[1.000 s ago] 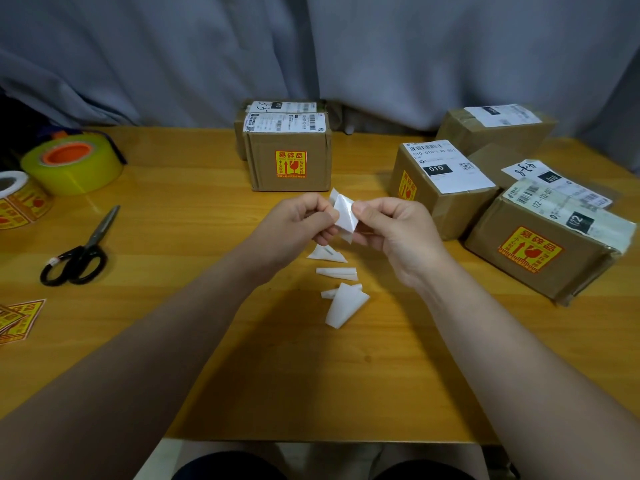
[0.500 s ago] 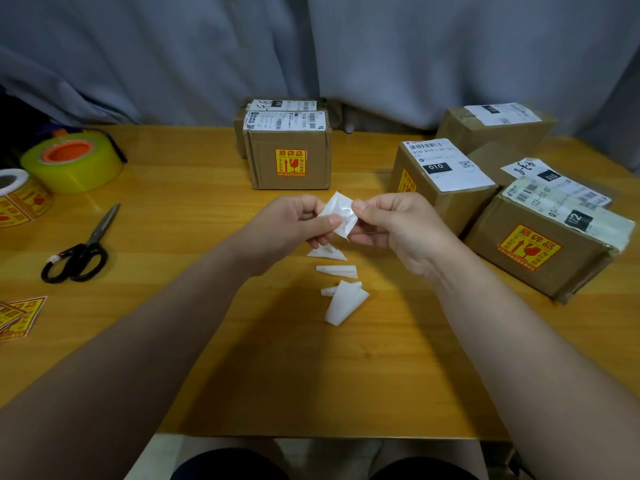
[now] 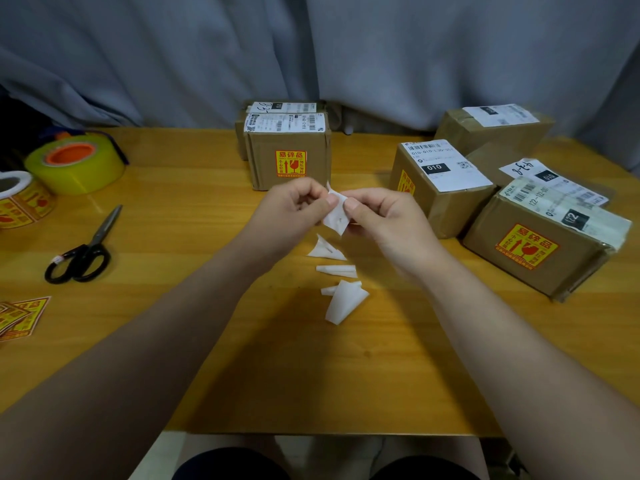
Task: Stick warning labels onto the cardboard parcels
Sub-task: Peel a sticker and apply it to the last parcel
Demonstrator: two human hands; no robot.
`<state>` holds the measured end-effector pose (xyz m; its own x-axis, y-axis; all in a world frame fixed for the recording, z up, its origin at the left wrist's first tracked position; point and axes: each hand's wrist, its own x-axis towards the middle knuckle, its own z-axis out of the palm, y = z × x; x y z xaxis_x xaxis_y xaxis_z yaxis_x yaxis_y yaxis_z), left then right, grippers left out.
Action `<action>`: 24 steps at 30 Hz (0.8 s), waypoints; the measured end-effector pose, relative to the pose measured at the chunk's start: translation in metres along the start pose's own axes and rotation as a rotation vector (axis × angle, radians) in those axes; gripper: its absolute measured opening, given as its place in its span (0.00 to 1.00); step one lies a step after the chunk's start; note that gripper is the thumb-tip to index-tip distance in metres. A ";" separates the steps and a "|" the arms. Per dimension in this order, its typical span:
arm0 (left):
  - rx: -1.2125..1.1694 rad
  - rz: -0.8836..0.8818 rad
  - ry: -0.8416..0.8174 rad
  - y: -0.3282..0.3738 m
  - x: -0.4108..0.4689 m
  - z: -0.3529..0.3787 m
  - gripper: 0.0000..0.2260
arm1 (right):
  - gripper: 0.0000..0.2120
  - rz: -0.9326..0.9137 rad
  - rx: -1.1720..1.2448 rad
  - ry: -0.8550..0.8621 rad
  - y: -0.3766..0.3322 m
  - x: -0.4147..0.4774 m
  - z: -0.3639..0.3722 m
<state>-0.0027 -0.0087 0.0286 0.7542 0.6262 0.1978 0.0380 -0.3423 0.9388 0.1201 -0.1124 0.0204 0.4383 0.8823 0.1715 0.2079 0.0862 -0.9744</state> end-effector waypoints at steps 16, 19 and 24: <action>0.261 0.123 0.021 -0.007 -0.002 0.006 0.10 | 0.03 -0.134 -0.150 0.206 0.004 0.001 0.011; 0.180 0.087 0.078 -0.006 -0.002 0.008 0.11 | 0.03 -0.108 -0.139 0.269 0.004 0.001 0.018; -0.049 -0.016 0.163 -0.005 -0.003 0.014 0.09 | 0.06 -0.021 0.037 0.406 0.007 0.003 0.028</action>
<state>0.0039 -0.0183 0.0194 0.6374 0.7378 0.2221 0.0141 -0.2993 0.9540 0.0979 -0.0962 0.0099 0.7454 0.6263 0.2282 0.1924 0.1255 -0.9732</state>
